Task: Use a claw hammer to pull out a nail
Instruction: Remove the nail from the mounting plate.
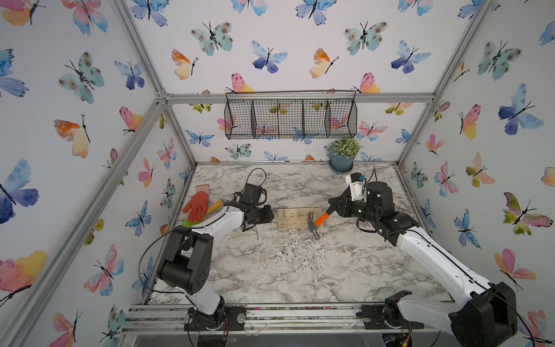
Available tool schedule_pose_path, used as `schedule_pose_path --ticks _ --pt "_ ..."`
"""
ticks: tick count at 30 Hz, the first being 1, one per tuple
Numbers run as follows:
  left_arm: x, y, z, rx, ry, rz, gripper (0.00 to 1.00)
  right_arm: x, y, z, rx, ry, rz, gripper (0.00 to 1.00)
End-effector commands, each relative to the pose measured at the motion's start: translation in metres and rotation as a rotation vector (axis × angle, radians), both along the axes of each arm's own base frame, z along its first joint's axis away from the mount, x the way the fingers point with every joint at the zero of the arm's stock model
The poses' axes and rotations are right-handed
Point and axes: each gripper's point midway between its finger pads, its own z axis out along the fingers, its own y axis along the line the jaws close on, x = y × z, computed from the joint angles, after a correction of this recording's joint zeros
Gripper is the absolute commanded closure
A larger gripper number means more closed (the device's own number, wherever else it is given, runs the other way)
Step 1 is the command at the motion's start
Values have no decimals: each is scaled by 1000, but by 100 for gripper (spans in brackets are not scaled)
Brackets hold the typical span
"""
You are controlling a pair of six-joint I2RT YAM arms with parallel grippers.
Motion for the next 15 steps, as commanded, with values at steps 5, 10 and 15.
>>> schedule_pose_path --ticks 5,10,15 --pt "-7 -18 18 -104 -74 -106 67 4 14 32 47 -74 54 97" --pt "-5 -25 8 -114 -45 -121 68 4 26 26 17 -68 84 97" --pt "-8 -30 -1 -116 -28 -133 67 5 33 22 5 -62 103 97"
